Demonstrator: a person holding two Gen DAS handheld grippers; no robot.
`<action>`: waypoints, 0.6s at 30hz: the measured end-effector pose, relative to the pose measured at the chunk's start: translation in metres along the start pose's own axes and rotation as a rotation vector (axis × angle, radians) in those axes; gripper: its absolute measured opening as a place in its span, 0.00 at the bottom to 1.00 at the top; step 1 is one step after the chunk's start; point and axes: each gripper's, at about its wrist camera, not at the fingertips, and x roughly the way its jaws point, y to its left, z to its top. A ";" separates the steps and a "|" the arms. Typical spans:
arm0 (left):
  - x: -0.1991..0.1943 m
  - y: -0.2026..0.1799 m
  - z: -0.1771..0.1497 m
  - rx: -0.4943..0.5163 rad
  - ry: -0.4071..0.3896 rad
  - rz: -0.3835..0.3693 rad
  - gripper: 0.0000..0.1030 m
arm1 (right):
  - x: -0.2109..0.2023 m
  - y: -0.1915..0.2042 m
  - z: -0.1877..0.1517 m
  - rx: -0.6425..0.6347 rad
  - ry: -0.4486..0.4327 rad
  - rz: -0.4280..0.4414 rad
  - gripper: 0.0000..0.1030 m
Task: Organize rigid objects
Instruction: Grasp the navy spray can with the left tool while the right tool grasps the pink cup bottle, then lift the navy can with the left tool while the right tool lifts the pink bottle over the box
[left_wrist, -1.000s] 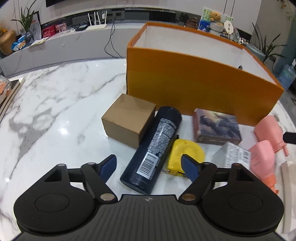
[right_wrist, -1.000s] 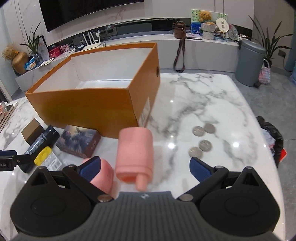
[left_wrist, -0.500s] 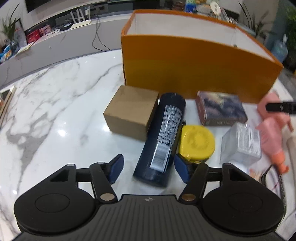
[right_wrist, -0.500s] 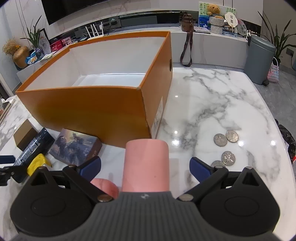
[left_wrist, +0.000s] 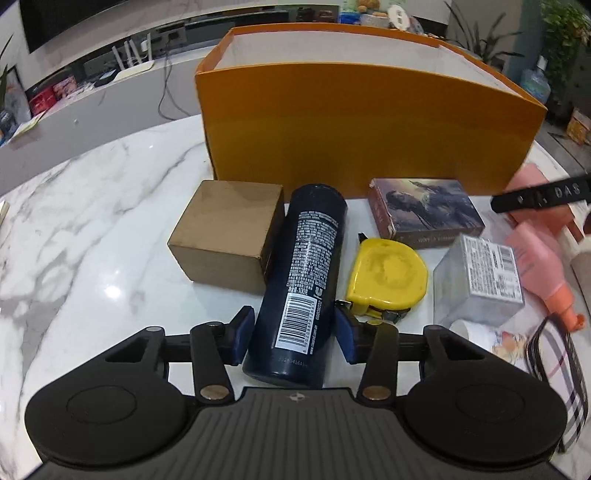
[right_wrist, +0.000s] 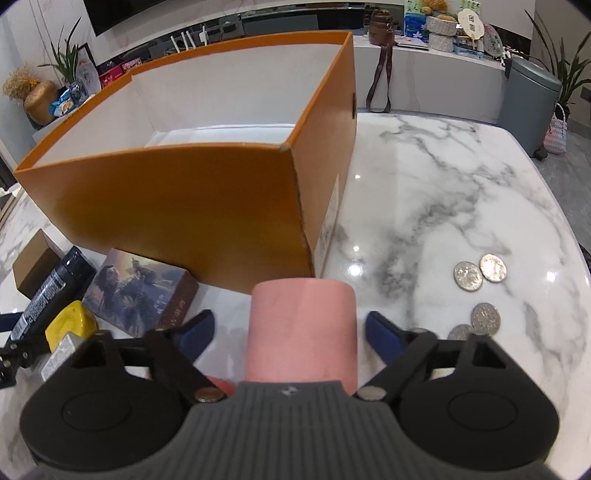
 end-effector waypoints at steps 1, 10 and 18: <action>-0.001 0.000 -0.001 0.006 0.005 -0.004 0.50 | 0.000 0.001 0.000 -0.012 -0.003 -0.004 0.71; -0.023 -0.009 -0.031 0.035 0.038 -0.042 0.45 | -0.009 0.000 -0.010 -0.081 -0.008 -0.013 0.54; -0.021 -0.016 -0.037 -0.013 -0.053 -0.001 0.54 | -0.012 0.000 -0.016 -0.090 -0.020 -0.031 0.54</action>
